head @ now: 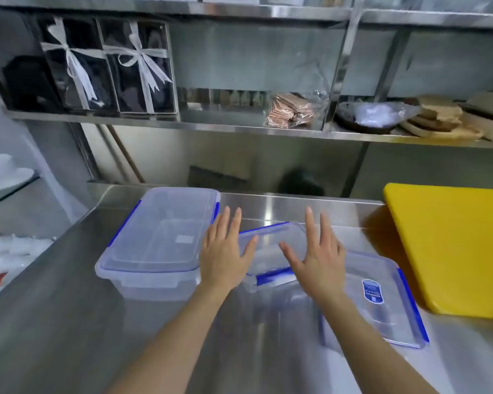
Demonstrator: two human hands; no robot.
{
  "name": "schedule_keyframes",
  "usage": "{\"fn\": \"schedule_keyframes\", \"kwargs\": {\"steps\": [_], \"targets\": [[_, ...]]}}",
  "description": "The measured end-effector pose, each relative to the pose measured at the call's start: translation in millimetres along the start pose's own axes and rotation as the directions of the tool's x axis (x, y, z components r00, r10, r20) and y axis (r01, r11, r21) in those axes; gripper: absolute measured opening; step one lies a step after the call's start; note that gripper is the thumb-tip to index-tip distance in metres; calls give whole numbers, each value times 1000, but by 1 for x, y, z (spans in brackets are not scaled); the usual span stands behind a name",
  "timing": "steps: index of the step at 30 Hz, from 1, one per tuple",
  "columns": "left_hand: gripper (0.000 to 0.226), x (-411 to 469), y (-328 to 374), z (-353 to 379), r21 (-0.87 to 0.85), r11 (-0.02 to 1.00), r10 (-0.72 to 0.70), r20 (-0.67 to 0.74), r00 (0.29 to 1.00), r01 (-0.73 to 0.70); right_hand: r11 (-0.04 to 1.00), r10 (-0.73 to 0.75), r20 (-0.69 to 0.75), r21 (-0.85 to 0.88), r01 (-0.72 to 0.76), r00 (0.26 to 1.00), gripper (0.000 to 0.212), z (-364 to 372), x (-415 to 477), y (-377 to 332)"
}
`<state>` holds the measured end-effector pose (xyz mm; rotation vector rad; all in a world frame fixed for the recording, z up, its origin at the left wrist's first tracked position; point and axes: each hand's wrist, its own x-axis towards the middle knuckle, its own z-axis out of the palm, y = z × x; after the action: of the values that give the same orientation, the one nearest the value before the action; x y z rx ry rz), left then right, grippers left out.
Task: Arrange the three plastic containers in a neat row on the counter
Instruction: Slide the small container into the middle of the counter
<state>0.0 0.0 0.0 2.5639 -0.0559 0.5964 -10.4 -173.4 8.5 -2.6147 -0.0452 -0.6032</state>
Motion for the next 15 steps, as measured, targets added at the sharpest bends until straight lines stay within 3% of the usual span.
{"fn": "schedule_keyframes", "kwargs": {"steps": [5, 9, 12, 15], "targets": [[69, 13, -15, 31, -17, 995, -93, 89, 992, 95, 971, 219, 125, 69, -229, 968, 85, 35, -4, 10], [68, 29, -22, 51, -23, 993, -111, 133, 985, 115, 875, 403, 219, 195, -444, 889, 94, 57, -6, 12], [68, 38, -30, 64, 12, 994, -105, 188, 977, 105, 779, 479, 291, 294, -554, 828, 99, 67, -6, 9], [69, 46, -40, 74, 68, 994, -105, 250, 962, 91, 729, 492, 314, 361, -582, 812, 100, 73, -4, 9]]}}
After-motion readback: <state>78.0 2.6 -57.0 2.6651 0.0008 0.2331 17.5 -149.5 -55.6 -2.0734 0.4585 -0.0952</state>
